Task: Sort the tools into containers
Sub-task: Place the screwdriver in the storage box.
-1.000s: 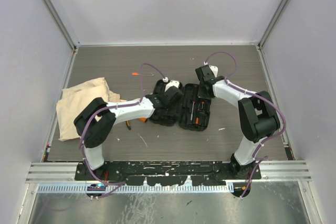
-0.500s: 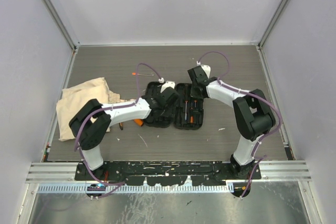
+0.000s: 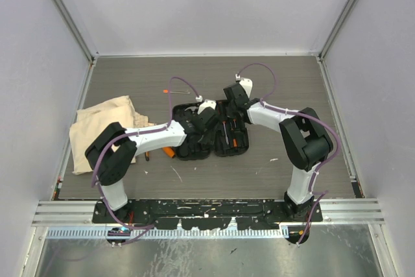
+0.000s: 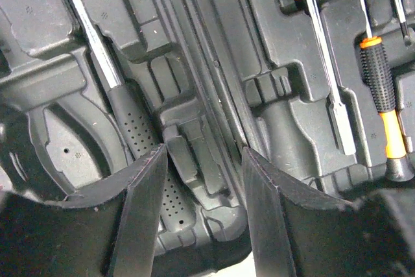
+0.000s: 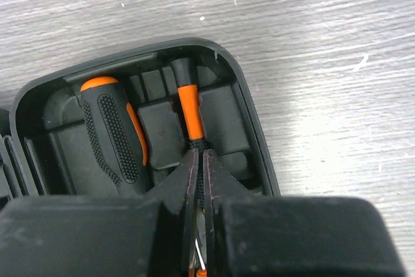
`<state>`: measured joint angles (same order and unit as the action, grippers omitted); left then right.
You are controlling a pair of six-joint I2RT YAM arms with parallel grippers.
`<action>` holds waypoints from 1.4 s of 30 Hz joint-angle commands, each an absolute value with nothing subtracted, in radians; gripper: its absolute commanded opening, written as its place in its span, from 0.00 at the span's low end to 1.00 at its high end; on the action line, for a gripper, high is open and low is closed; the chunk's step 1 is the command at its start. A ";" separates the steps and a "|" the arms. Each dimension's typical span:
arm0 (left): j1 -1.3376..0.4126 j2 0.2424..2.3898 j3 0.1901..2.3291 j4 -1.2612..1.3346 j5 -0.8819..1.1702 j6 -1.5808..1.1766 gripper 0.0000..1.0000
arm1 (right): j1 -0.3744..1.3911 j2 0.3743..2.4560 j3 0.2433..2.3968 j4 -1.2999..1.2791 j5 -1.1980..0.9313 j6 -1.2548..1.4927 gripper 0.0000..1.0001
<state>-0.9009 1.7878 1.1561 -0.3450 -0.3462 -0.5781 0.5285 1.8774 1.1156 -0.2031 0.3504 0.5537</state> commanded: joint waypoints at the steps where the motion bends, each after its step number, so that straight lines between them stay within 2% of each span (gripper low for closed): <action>1: -0.893 1.835 1.123 -0.451 -0.355 -0.545 0.51 | 0.587 2.154 0.923 -0.477 0.043 0.631 0.01; 10: -0.894 1.817 1.120 -0.452 -0.359 -0.532 0.51 | 0.577 1.950 0.990 -0.617 0.085 0.595 0.01; 21: -0.884 1.792 1.101 -0.458 -0.371 -0.514 0.51 | 0.574 1.747 0.883 -0.673 0.084 0.608 0.01; 26: -0.881 1.780 1.114 -0.454 -0.356 -0.499 0.51 | 0.561 1.664 0.907 -0.678 0.078 0.613 0.01; 35: -0.881 1.670 1.200 -0.486 -0.308 -0.466 0.55 | 0.523 1.657 1.032 -0.681 0.050 0.576 0.01; 42: -0.895 1.575 1.237 -0.454 -0.200 -0.505 0.56 | 0.482 1.680 0.950 -0.616 -0.014 0.563 0.01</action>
<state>-0.8879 1.6577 1.1782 -0.4896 -0.2657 -0.4828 0.4927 1.6405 1.0225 -0.5545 0.0967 0.5793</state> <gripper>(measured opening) 0.558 0.073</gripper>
